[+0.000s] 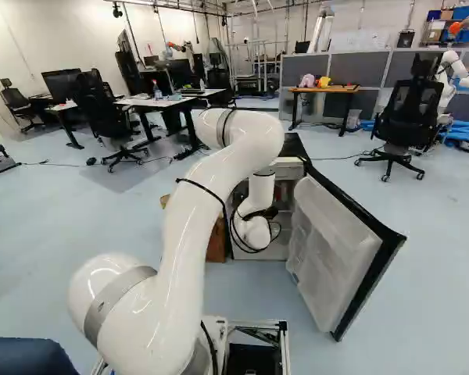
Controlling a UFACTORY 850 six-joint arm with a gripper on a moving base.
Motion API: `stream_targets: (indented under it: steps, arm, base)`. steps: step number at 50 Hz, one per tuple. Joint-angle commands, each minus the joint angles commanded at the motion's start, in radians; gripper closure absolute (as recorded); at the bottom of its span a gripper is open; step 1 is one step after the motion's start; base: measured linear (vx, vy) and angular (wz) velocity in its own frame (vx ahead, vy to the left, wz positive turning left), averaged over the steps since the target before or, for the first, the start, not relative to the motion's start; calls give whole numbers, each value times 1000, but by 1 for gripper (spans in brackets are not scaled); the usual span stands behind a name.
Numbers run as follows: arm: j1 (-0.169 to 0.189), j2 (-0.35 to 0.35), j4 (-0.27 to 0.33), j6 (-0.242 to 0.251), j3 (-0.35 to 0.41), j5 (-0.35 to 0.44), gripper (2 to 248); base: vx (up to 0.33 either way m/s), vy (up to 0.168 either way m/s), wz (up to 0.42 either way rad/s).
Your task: Grab a drink from the fridge
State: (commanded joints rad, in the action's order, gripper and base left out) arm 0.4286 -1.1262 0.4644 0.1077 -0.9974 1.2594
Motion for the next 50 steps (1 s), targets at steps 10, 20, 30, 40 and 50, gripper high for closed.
stream_targets:
  steps: [10, 20, 30, 40, 50]
  arm:
    - [-7, -15, 0, 0, -31, 0, 3]
    - [-8, -19, 0, 0, -38, 0, 3]
    - [-8, -19, 0, 0, -38, 0, 3]
    - [-8, -19, 0, 0, -38, 0, 27]
    - [-8, -19, 0, 0, -38, 0, 51]
  base:
    - [0, 0, 0]
    - [0, 0, 0]
    - [0, 0, 0]
    - [0, 0, 0]
    - [0, 0, 0]
